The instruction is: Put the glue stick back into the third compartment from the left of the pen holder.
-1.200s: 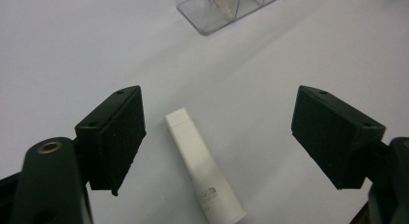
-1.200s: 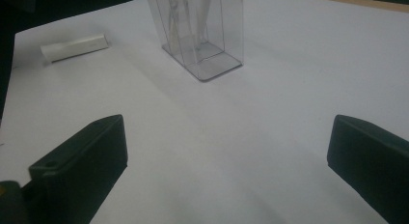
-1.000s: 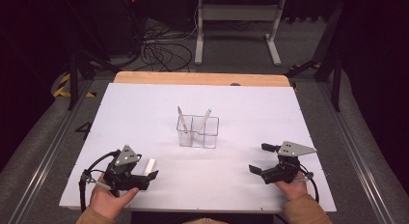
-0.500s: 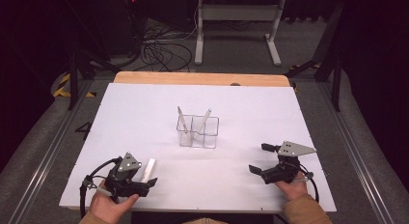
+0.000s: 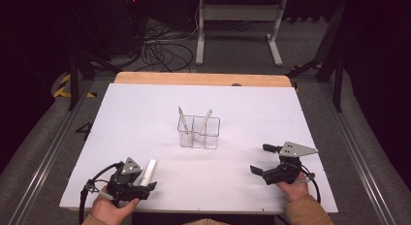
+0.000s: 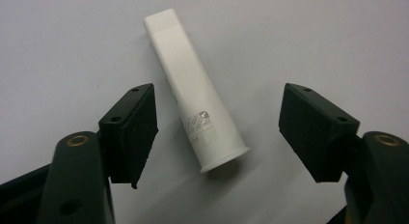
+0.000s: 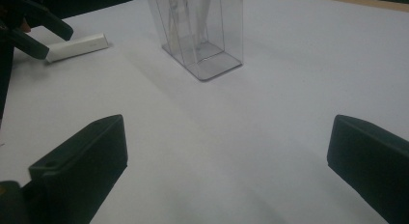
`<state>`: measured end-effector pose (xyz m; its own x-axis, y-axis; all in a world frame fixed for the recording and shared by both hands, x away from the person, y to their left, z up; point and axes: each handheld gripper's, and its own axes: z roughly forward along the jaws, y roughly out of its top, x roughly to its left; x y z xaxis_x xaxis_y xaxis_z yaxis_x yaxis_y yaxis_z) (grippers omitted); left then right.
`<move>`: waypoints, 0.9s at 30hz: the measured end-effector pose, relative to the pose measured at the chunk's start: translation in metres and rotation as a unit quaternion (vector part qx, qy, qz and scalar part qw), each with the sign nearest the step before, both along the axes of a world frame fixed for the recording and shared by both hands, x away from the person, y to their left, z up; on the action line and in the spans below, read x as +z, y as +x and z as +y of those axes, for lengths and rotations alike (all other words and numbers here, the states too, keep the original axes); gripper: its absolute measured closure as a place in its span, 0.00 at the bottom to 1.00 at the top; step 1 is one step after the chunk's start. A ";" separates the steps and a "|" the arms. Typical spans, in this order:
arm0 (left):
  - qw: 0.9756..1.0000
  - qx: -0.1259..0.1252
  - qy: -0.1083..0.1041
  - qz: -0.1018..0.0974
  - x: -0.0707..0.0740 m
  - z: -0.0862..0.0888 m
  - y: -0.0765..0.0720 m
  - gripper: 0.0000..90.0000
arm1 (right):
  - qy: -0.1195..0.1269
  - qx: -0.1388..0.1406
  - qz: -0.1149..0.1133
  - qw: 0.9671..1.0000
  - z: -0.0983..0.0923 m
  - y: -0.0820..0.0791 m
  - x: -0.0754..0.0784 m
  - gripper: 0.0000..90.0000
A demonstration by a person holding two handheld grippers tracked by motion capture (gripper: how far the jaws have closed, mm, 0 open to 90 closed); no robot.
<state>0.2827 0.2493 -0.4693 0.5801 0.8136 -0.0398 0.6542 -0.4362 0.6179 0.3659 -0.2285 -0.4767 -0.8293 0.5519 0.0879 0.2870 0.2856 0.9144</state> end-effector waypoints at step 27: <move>0.998 0.061 0.019 0.007 -0.008 -0.006 -0.004 0.69 | -0.004 0.002 -0.003 1.000 0.001 0.000 0.000 0.01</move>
<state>0.2788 0.2437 -0.4777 0.4760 0.8793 -0.0145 0.7124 -0.3759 0.5925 0.3657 -0.2279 -0.4769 -0.8325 0.5485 0.0782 0.2795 0.2938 0.9141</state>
